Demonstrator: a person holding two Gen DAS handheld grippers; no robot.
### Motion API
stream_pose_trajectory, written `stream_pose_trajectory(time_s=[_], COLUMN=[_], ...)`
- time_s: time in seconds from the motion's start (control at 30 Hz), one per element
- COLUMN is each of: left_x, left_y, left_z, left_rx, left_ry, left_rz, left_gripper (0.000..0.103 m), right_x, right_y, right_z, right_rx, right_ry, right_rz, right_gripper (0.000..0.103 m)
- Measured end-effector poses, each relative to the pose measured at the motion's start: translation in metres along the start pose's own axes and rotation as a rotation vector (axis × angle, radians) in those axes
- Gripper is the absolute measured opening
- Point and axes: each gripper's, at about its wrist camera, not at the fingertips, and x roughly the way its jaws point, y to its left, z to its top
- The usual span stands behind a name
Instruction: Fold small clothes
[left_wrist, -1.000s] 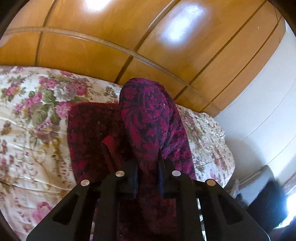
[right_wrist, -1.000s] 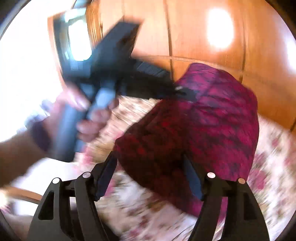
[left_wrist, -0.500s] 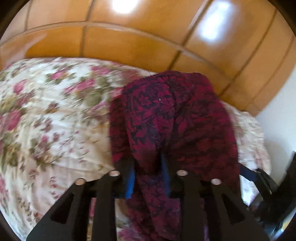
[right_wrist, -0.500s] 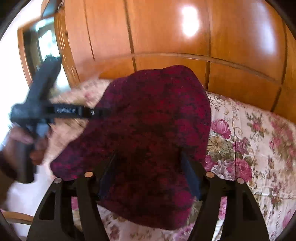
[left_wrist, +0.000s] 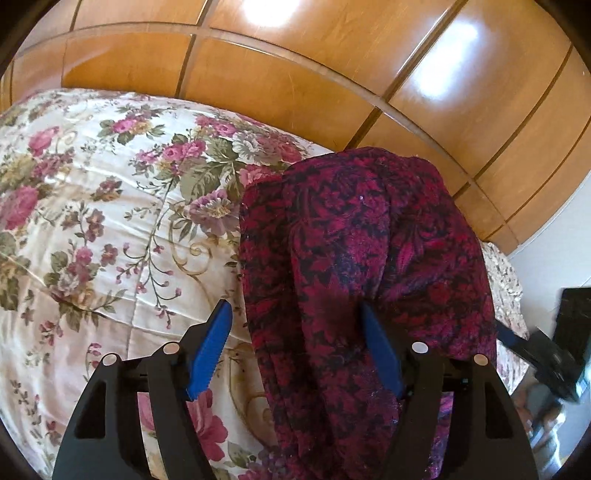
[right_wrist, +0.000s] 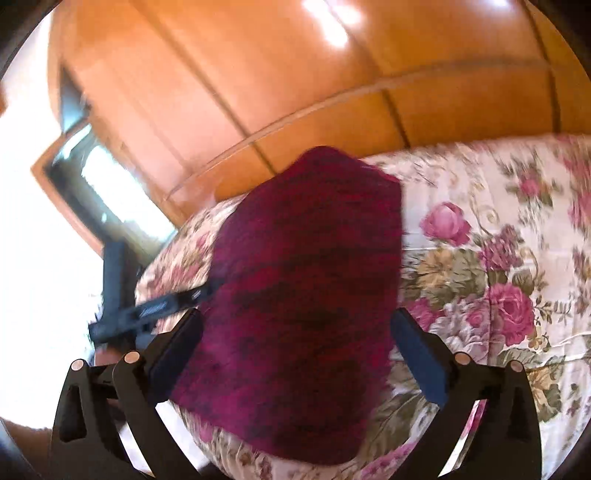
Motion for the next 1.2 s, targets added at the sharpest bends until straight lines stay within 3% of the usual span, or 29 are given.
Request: stream_pose_trajectory(time_s=[0.1, 0.2, 0.4, 0.5, 0.6, 0.7, 0.8, 0.93, 1.13, 1.2], left_x=[0.000, 0.003, 0.015, 0.024, 0.025, 0.022, 0.024, 0.044, 0.108, 0.127], left_y=[0.003, 0.009, 0.029, 0.037, 0.032, 0.017, -0.014, -0.086, -0.217, -0.258], left_z=[0.000, 0.000, -0.003, -0.010, -0.018, -0.019, -0.015, 0.000, 0.029, 0.034], left_rx=[-0.007, -0.026, -0.107, -0.171, -0.174, -0.156, -0.106, -0.008, 0.119, 0.171], left_ry=[0.010, 0.018, 0.036, 0.051, 0.028, 0.015, 0.034, 0.078, 0.177, 0.202], left_rz=[-0.029, -0.064, -0.202, -0.344, -0.424, -0.482, -0.526, -0.628, -0.701, -0.690], left_gripper=[0.071, 0.071, 0.071, 0.071, 0.071, 0.071, 0.070, 0.064, 0.064, 0.064], right_x=[0.028, 0.057, 0.087, 0.087, 0.071, 0.046, 0.010, -0.048, -0.143, -0.169], right_y=[-0.032, -0.047, -0.070, -0.068, -0.052, -0.035, -0.029, -0.047, -0.104, -0.131], right_z=[0.008, 0.011, 0.014, 0.016, 0.017, 0.016, 0.011, 0.007, 0.001, 0.000], right_rx=[0.110, 0.164, 0.196, 0.182, 0.136, 0.083, 0.064, 0.079, 0.149, 0.189], right_ry=[0.067, 0.152, 0.183, 0.186, 0.151, 0.104, 0.044, -0.068, -0.256, -0.316], right_rz=[0.109, 0.156, 0.323, 0.321, 0.294, 0.297, 0.289, 0.250, 0.092, 0.027], right_gripper=[0.101, 0.101, 0.101, 0.098, 0.084, 0.078, 0.078, 0.077, 0.076, 0.076])
